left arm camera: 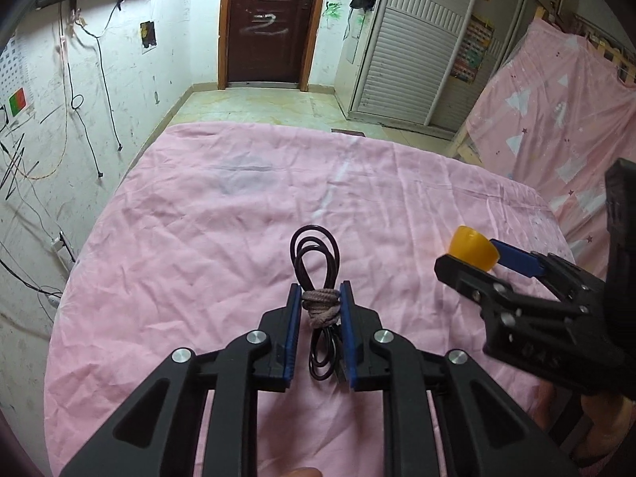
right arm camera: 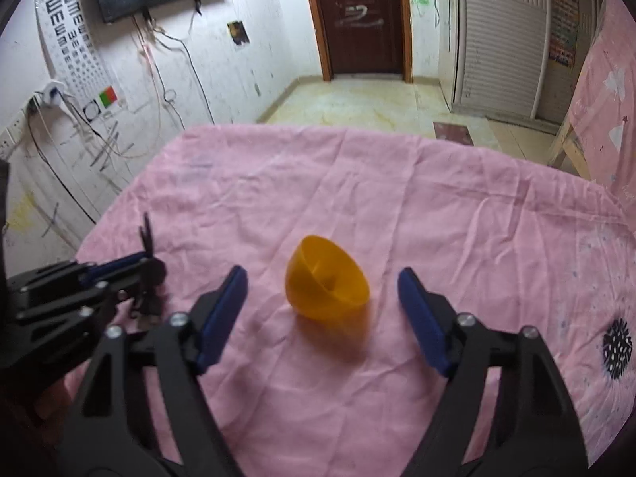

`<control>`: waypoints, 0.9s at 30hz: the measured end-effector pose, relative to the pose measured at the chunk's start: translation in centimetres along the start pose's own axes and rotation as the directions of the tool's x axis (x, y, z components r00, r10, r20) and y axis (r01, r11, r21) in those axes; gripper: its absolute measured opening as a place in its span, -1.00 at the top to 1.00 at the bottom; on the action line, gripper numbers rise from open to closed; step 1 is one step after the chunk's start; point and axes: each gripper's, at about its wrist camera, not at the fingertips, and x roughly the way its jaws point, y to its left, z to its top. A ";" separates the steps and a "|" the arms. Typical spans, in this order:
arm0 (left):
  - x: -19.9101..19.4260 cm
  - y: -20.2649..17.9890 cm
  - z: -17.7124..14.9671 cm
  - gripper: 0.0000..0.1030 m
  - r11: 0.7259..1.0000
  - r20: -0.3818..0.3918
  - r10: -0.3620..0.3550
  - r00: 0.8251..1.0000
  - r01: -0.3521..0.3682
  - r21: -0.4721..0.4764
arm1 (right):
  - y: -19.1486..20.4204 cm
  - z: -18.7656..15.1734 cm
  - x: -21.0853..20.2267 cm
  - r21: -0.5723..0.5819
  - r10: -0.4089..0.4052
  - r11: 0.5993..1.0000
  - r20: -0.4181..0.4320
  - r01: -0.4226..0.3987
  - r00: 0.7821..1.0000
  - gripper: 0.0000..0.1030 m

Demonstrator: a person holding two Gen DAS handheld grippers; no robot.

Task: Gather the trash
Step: 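Grasp the black cable with the left tool while the right tool grasps the orange cup, then carry the cable and cup to the yellow bin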

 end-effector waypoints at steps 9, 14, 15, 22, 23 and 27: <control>0.0 0.7 -0.4 0.77 1.000 0.000 -0.009 1.000 0.009 -0.009 | 0.4 0.3 1.0 -0.025 -0.059 0.998 -0.022 0.058 0.998 0.23; -0.4 0.6 -0.6 0.77 1.000 0.008 -0.004 1.000 0.004 -0.007 | 0.7 0.3 0.3 -0.037 -0.085 0.996 0.014 0.086 0.996 0.23; -0.5 0.5 -0.6 0.77 1.000 0.010 -0.002 1.000 0.002 -0.006 | 0.7 0.2 0.1 -0.036 -0.082 0.996 0.021 0.083 0.996 0.23; -2.0 -0.2 -0.8 0.77 1.000 0.034 0.008 0.999 -0.008 0.005 | 0.6 0.1 -2.7 -0.020 -0.059 0.998 0.090 0.061 0.994 0.23; -2.2 -0.4 -0.8 0.77 1.000 0.038 0.009 0.999 -0.009 0.009 | 0.5 0.0 -3.3 -0.015 -0.054 0.998 0.107 0.056 0.993 0.23; -3.0 -1.6 -0.9 0.77 0.999 0.046 0.010 0.999 -0.011 0.031 | 0.0 -0.3 -5.7 0.003 -0.044 0.999 0.164 0.044 0.986 0.23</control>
